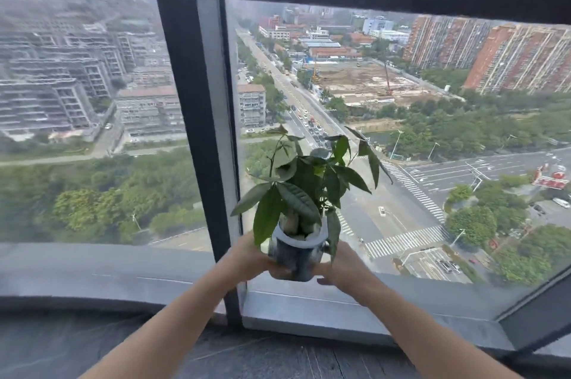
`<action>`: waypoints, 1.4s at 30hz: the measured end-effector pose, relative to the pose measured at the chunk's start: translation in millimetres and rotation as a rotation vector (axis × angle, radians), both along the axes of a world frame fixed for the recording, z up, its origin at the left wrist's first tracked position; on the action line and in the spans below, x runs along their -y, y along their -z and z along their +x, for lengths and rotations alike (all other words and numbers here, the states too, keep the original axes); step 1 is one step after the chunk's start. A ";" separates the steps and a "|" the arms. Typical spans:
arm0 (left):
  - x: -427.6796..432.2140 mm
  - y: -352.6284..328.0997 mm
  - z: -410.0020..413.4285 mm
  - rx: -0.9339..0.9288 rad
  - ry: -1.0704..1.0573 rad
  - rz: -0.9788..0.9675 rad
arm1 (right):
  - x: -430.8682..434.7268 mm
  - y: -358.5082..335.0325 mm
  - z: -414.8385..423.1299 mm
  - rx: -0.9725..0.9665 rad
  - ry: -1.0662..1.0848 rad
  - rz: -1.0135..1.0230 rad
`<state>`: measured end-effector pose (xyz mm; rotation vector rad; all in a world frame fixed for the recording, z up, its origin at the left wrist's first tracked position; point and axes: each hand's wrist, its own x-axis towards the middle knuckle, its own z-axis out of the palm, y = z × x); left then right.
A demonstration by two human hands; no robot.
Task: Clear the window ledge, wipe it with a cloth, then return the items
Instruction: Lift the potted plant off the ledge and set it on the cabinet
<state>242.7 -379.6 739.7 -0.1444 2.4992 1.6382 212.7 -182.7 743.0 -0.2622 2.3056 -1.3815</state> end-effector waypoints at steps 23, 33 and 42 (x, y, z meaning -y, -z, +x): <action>288.6 -125.0 562.8 -0.095 -1.043 -0.008 | 395.9 -110.9 399.5 -0.195 -0.936 -0.191; 411.1 -124.3 817.9 -0.136 -1.530 -0.159 | 635.7 -118.2 638.2 -0.168 -1.496 -0.267; 489.3 -130.8 1014.6 -0.201 -2.009 -0.209 | 810.6 -128.2 873.1 -0.157 -2.005 -0.284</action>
